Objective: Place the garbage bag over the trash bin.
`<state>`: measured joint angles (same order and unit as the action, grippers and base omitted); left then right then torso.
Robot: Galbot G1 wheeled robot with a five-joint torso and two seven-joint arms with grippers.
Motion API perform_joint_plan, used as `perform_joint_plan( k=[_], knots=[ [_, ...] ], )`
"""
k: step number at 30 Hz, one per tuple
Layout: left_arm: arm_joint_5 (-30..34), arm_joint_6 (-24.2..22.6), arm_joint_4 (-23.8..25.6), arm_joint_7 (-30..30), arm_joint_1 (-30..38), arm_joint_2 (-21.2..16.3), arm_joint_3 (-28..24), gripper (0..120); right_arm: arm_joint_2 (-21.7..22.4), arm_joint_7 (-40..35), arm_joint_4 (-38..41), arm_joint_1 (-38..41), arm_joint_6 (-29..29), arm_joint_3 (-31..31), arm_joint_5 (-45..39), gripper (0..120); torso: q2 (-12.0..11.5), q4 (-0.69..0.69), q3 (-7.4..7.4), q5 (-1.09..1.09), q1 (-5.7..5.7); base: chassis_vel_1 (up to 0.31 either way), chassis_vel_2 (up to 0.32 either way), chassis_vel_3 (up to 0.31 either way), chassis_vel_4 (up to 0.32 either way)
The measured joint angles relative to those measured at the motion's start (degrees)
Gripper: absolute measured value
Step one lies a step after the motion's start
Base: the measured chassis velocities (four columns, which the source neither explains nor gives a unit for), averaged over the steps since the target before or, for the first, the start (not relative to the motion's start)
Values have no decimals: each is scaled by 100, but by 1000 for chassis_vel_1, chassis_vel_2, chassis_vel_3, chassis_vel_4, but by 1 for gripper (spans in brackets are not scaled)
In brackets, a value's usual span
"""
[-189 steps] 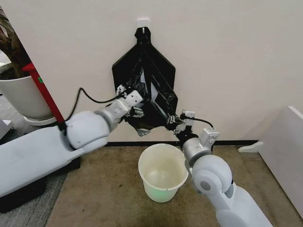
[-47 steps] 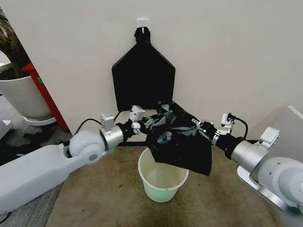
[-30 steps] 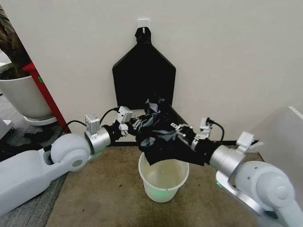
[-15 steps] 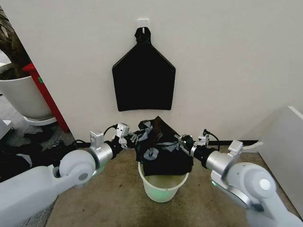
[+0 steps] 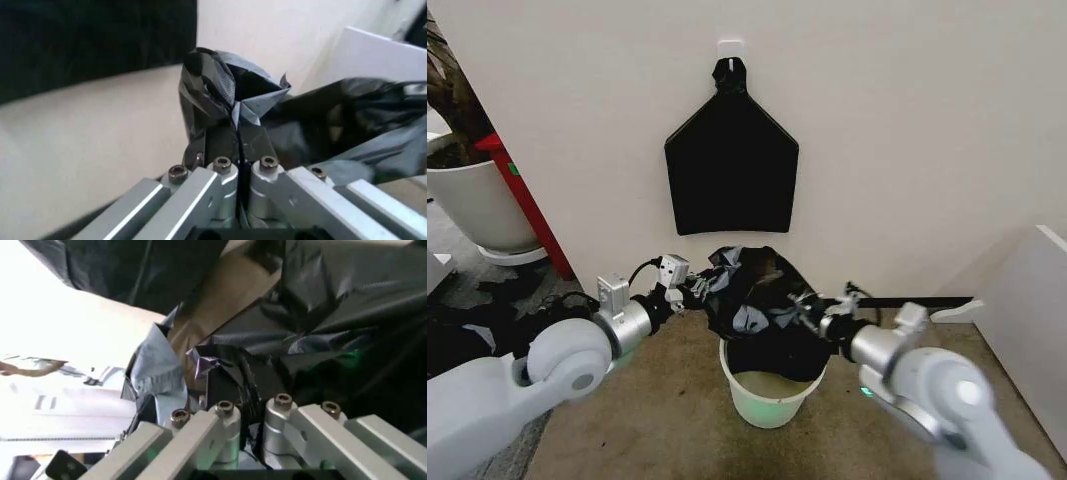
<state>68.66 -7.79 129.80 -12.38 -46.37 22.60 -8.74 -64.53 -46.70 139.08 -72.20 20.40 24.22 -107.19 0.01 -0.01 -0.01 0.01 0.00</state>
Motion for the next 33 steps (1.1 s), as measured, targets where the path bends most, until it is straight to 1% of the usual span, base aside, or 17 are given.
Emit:
perform_joint_plan(
  k=[2,3,5,6,8,9,11,12,15,17,23,27,30,33],
  knots=[
    [-22,-15,-39,-183,-268,39,136,0,-15,-113,3,-145,-4,3,95,0,0,2,0,-2,0,0,0,0,0],
    [-25,-16,-135,-396,-533,91,246,0,-75,-148,-77,-330,-4,-23,323,0,0,2,1,-2,0,0,0,0,0],
    [-19,-6,-266,-563,-903,152,459,0,-146,-116,-203,-589,6,-56,821,0,-1,0,0,0,0,0,0,0,0],
    [-19,-6,-266,-563,-903,152,459,0,-146,-116,-203,-589,6,-56,821,0,-1,0,0,0,0,0,0,0,0],
    [-41,9,-314,-626,-1269,195,665,0,-178,-24,-245,-790,5,-40,1149,0,-1,0,1,0,0,0,0,0,0],
    [-108,52,-297,-667,-1566,228,779,0,-198,-10,-224,-921,0,10,1241,0,-1,1,1,-1,0,0,0,0,0],
    [-203,92,-170,-709,-1871,268,852,0,-227,-103,-76,-1034,-63,66,1263,0,0,1,0,-2,0,0,0,0,0],
    [-203,92,-170,-709,-1871,268,852,0,-227,-103,-76,-1034,-63,66,1263,0,0,1,0,-2,0,0,0,0,0],
    [-359,110,71,-727,-2227,319,884,0,-249,-335,195,-1084,-170,59,1266,0,0,1,0,0,0,0,0,0,0],
    [-432,114,130,-727,-2362,358,885,0,-266,-502,376,-1115,-290,12,1261,0,0,1,0,0,0,0,0,0,0],
    [-596,230,21,-725,-2598,447,901,0,-335,-578,415,-1081,-558,15,1336,0,0,1,0,-1,0,0,0,0,0],
    [-588,338,-25,-729,-2650,509,1019,0,-402,-747,398,-1055,-692,68,1465,0,-1,2,0,-1,0,0,0,0,0],
    [-527,434,32,-785,-2748,532,1125,0,-420,-913,397,-1209,-733,153,1513,0,-1,0,1,0,0,0,0,0,0],
    [-616,475,132,-798,-2962,541,1158,0,-466,-1067,423,-1403,-747,146,1556,0,-1,0,0,0,0,0,0,0,0]
  ],
)
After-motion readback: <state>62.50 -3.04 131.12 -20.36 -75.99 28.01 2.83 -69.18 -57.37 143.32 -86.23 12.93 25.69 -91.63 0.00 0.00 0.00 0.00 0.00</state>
